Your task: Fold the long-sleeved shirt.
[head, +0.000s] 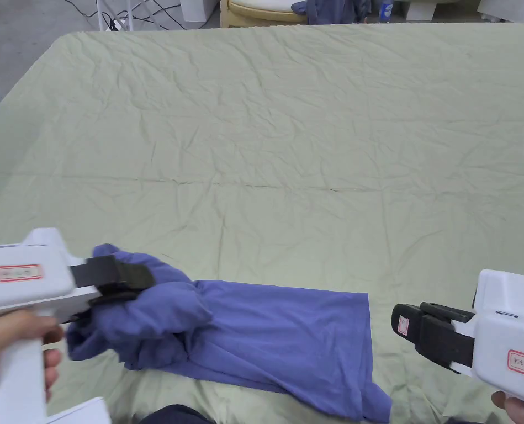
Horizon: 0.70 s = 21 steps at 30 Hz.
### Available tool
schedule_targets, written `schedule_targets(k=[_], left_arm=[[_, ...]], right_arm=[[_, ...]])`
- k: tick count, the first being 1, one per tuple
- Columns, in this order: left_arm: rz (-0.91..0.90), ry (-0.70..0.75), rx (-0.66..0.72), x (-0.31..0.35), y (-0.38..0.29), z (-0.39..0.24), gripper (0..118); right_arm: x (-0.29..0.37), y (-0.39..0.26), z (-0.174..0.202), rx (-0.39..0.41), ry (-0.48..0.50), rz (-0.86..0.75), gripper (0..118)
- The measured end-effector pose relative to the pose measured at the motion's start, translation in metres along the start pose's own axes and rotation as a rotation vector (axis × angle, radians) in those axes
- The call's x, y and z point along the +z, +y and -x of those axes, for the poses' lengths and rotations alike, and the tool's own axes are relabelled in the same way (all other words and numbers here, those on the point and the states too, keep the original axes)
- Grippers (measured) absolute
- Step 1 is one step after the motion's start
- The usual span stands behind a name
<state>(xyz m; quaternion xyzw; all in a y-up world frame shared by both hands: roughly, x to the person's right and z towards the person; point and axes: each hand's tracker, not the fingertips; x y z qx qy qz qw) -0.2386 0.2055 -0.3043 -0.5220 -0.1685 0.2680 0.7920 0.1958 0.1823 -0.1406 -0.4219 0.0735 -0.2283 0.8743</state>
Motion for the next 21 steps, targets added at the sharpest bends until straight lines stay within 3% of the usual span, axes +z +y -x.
schedule_targets(k=[4, 9, 11, 15, 16, 17, 18, 19, 21], left_arm=[[0.064, 0.103, -0.237, -0.058, -0.027, -0.055, 17], [0.177, 0.223, -0.377, -0.139, -0.066, -0.097, 17], [0.219, 0.248, -0.418, -0.161, -0.085, -0.112, 18], [0.257, 0.265, -0.404, -0.190, -0.116, -0.138, 32], [0.250, 0.207, -0.362, -0.196, -0.119, -0.142, 53], [0.204, 0.099, -0.383, -0.196, -0.121, -0.142, 88], [0.207, 0.010, -0.396, -0.195, -0.124, -0.146, 110], [0.199, 0.006, -0.399, -0.192, -0.125, -0.154, 118], [0.137, -0.028, -0.410, -0.177, -0.121, -0.163, 115]], right_arm=[[0.014, -0.012, -0.004, 0.007, -0.006, -0.005, 2], [0.033, -0.027, -0.014, -0.011, -0.032, -0.005, 2], [0.039, -0.033, -0.018, -0.014, -0.048, -0.005, 2], [0.045, -0.038, -0.026, -0.039, -0.062, -0.005, 2], [0.046, -0.039, -0.027, -0.043, -0.061, -0.006, 2], [0.046, -0.040, -0.029, -0.046, -0.057, -0.006, 2], [0.047, -0.040, -0.030, -0.050, -0.049, -0.006, 2], [0.048, -0.041, -0.030, -0.055, -0.040, -0.006, 2], [0.051, -0.041, -0.034, -0.058, -0.019, -0.014, 2]])
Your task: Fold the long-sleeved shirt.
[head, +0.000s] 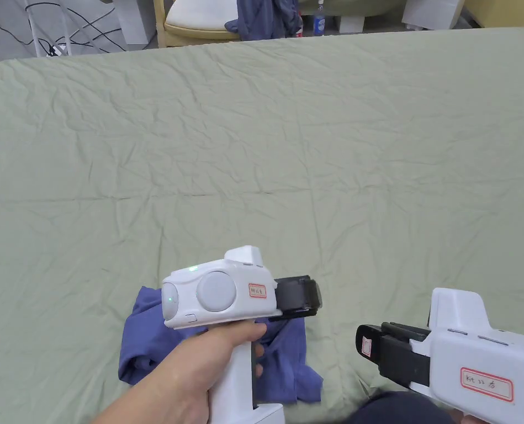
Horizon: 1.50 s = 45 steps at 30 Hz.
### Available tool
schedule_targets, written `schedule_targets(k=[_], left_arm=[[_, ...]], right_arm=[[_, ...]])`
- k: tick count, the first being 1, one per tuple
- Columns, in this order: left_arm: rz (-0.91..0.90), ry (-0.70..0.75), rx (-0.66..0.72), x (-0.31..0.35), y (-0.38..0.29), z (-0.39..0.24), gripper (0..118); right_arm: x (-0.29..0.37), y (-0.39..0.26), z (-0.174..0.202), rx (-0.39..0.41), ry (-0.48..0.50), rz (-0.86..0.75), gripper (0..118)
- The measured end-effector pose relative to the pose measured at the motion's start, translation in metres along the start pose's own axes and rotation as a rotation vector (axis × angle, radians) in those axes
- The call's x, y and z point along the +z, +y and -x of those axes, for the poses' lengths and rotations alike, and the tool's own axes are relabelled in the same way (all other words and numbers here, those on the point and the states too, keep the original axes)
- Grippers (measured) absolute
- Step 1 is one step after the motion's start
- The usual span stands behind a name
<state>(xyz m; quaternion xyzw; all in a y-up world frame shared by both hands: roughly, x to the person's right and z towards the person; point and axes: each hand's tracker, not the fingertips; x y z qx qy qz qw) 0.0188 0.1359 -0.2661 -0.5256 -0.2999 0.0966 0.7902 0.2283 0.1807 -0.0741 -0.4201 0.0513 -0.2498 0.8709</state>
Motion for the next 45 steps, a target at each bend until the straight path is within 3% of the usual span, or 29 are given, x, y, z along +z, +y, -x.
schedule_targets(k=[5, 6, 7, 9, 10, 12, 15, 20, 22, 25, 30, 35, 38, 41, 45], left_arm=[[-0.082, -0.171, 0.064, 0.073, 0.022, 0.017, 113], [-0.089, -0.182, 0.080, 0.087, 0.027, 0.026, 106], [-0.122, -0.187, 0.106, 0.103, 0.032, 0.040, 89], [-0.187, -0.106, 0.133, 0.127, 0.038, 0.061, 12], [-0.212, -0.007, 0.129, 0.131, 0.038, 0.070, 4], [-0.237, 0.201, 0.072, 0.131, 0.034, 0.083, 4], [-0.088, 0.320, -0.094, 0.101, 0.014, 0.083, 4], [0.210, 0.194, -0.196, 0.024, -0.045, 0.047, 4], [0.245, 0.166, -0.211, 0.000, -0.060, 0.028, 3], [0.255, 0.171, -0.143, -0.029, -0.061, 0.007, 3], [0.195, 0.154, -0.184, -0.031, -0.053, -0.028, 3], [0.312, -0.167, -0.018, -0.019, -0.051, -0.036, 3], [0.240, -0.236, 0.080, 0.013, -0.035, -0.017, 3], [0.110, -0.229, 0.143, 0.061, -0.009, 0.028, 3], [-0.033, -0.058, 0.217, 0.117, 0.014, 0.099, 3]], right_arm=[[0.010, 0.004, -0.012, -0.057, 0.035, -0.033, 2], [0.012, 0.005, -0.013, -0.066, 0.042, -0.039, 2], [0.013, 0.007, -0.014, -0.077, 0.050, -0.045, 2], [0.012, 0.009, -0.016, -0.090, 0.062, -0.051, 2], [0.011, 0.010, -0.015, -0.096, 0.066, -0.053, 2], [0.008, 0.012, -0.015, -0.103, 0.070, -0.048, 2], [0.002, 0.013, -0.013, -0.115, 0.077, -0.040, 2], [0.001, 0.014, -0.010, -0.133, 0.074, -0.031, 2], [0.004, 0.014, -0.009, -0.138, 0.076, -0.029, 2], [0.008, 0.013, -0.010, -0.148, 0.078, -0.029, 2], [0.014, 0.012, -0.015, -0.157, 0.050, -0.029, 2], [0.010, 0.016, -0.019, -0.186, 0.028, -0.028, 2], [0.007, 0.021, -0.018, -0.219, 0.005, -0.036, 2], [-0.001, 0.030, -0.007, -0.280, -0.042, -0.016, 2], [-0.024, 0.040, 0.021, -0.216, -0.022, 0.045, 3]])
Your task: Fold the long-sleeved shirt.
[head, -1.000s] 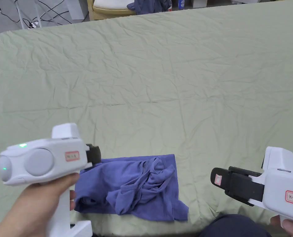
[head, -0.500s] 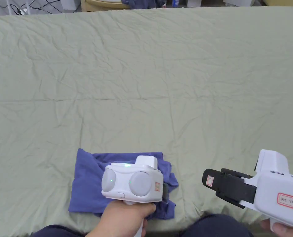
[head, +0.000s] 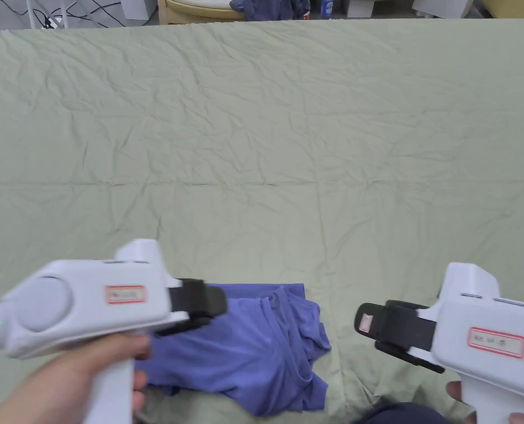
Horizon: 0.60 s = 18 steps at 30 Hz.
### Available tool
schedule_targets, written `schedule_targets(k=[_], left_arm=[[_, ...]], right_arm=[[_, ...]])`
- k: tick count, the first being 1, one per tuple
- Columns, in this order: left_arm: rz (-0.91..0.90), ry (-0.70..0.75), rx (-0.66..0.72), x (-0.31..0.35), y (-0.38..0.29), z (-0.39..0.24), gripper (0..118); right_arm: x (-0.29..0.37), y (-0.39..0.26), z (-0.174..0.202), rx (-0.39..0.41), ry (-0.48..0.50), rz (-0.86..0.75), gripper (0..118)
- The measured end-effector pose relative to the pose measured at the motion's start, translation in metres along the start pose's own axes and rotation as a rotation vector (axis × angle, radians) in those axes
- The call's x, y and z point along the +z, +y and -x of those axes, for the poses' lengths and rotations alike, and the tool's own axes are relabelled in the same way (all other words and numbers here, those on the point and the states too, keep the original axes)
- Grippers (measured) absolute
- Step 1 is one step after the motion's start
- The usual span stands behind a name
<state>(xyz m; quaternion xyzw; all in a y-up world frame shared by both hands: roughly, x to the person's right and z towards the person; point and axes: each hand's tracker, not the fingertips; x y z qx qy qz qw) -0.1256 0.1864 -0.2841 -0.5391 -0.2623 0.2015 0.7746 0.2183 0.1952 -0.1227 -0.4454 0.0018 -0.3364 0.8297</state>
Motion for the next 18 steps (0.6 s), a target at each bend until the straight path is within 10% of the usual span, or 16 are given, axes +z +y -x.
schedule_targets(k=[6, 18], left_arm=[[-0.038, 0.129, 0.042, 0.042, 0.013, 0.064, 3], [0.037, 0.156, -0.009, 0.024, 0.004, 0.079, 3]], right_arm=[[-0.064, 0.000, 0.046, 0.134, -0.104, 0.118, 2], [-0.181, -0.028, 0.026, 0.121, -0.338, 0.322, 2]])
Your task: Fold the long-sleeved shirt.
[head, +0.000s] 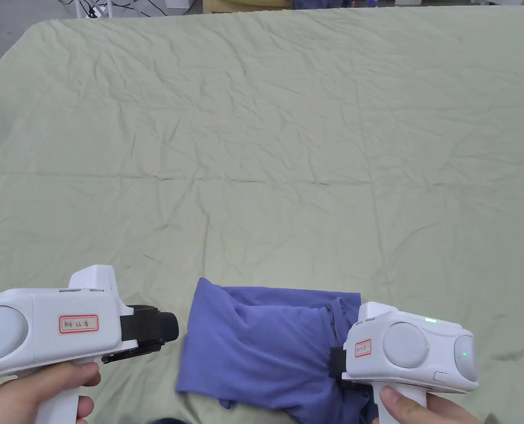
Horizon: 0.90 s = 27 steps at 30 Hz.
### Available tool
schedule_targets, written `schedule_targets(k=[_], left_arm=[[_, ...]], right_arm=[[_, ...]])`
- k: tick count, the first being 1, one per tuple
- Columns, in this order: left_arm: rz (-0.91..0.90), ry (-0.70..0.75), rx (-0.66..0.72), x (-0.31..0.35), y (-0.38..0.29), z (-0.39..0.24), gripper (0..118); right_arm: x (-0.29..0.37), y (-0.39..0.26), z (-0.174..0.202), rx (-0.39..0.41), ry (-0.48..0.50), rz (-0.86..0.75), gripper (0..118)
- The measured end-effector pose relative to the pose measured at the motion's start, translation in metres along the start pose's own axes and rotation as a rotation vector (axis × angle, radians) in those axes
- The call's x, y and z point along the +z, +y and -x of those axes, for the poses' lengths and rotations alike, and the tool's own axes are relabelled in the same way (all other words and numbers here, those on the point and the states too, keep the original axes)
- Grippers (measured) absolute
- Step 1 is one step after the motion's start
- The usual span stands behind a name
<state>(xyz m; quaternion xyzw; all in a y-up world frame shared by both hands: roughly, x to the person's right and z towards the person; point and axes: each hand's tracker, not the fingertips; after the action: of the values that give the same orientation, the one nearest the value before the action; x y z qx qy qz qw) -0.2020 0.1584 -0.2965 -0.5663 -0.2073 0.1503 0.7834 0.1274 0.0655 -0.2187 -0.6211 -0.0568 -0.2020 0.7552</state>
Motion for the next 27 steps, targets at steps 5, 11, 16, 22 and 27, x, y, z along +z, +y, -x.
schedule_targets(k=[5, 11, 16, 22, 27], left_arm=[[0.022, -0.031, -0.032, -0.012, 0.007, 0.005, 31], [-0.087, -0.071, -0.141, -0.033, 0.011, 0.005, 115], [0.106, -0.111, -0.068, -0.080, 0.027, 0.025, 115], [0.222, -0.094, -0.073, -0.124, 0.023, 0.041, 115], [0.195, -0.002, -0.231, -0.111, 0.021, 0.019, 64]], right_arm=[[-0.002, 0.007, -0.001, 0.000, -0.009, 0.021, 2], [-0.003, 0.008, -0.010, -0.023, 0.028, 0.032, 3], [-0.004, 0.000, -0.015, -0.018, 0.057, -0.004, 2], [-0.004, -0.002, -0.019, -0.045, 0.077, -0.018, 3], [-0.003, -0.005, -0.020, -0.034, 0.086, -0.030, 3]])
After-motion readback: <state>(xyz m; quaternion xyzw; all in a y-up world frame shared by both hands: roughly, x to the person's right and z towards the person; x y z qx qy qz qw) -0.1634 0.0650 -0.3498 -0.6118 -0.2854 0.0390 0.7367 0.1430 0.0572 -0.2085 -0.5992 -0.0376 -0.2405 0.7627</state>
